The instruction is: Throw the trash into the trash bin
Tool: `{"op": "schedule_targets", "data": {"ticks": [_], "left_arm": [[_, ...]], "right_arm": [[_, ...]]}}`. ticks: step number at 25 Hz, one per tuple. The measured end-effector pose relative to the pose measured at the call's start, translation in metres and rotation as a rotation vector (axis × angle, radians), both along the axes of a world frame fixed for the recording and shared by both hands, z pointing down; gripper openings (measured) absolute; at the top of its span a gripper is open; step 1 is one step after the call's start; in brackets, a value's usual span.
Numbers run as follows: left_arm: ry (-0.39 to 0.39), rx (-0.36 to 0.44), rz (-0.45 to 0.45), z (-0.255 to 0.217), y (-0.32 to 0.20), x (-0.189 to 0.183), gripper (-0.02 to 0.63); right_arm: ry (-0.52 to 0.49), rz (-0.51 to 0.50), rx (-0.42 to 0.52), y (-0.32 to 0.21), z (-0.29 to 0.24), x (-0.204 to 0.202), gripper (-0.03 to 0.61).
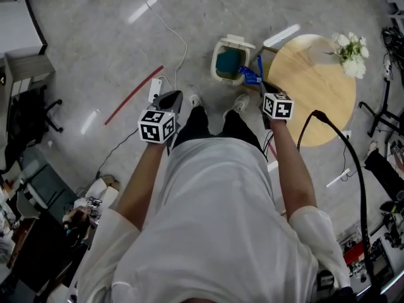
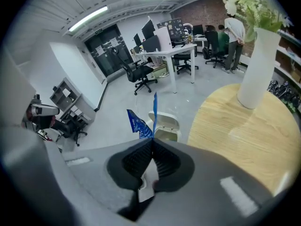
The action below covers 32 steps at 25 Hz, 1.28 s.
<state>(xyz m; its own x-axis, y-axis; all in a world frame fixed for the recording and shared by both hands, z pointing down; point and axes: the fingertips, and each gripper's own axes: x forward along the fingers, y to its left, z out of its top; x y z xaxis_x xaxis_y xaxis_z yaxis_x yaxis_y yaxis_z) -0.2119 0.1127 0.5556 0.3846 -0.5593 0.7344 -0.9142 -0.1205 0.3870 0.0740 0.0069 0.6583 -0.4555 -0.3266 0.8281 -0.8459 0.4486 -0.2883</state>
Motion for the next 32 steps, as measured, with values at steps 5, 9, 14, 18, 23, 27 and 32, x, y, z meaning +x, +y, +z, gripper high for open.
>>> {"op": "schedule_targets", "data": {"ticks": [5,9,14,18,23,27,32], "left_arm": [[0.005,0.001,-0.033,0.013,-0.006,-0.008,0.004],[0.006,-0.007,-0.045,0.024,-0.007,-0.013,0.003],[0.004,-0.018,-0.060,0.029,-0.010,-0.023,0.004],[0.009,-0.032,-0.061,0.037,-0.014,-0.023,0.003],[0.022,-0.044,-0.059,0.046,-0.019,-0.023,0.004],[0.004,-0.042,-0.043,0.060,-0.023,-0.024,0.003],[-0.011,-0.060,-0.036,0.079,-0.017,-0.027,0.003]], "right_arm": [[0.007,-0.032,-0.017,-0.004,0.015,-0.013,0.003],[0.008,-0.046,-0.039,-0.002,0.029,-0.022,0.003],[0.019,-0.056,-0.069,0.000,0.044,-0.033,0.003],[0.005,-0.015,-0.095,-0.001,0.057,-0.038,0.003],[0.010,0.012,-0.119,0.000,0.074,-0.046,0.003],[0.018,0.015,-0.143,0.000,0.099,-0.051,0.003],[0.020,0.066,-0.175,0.002,0.130,-0.054,0.003]]}}
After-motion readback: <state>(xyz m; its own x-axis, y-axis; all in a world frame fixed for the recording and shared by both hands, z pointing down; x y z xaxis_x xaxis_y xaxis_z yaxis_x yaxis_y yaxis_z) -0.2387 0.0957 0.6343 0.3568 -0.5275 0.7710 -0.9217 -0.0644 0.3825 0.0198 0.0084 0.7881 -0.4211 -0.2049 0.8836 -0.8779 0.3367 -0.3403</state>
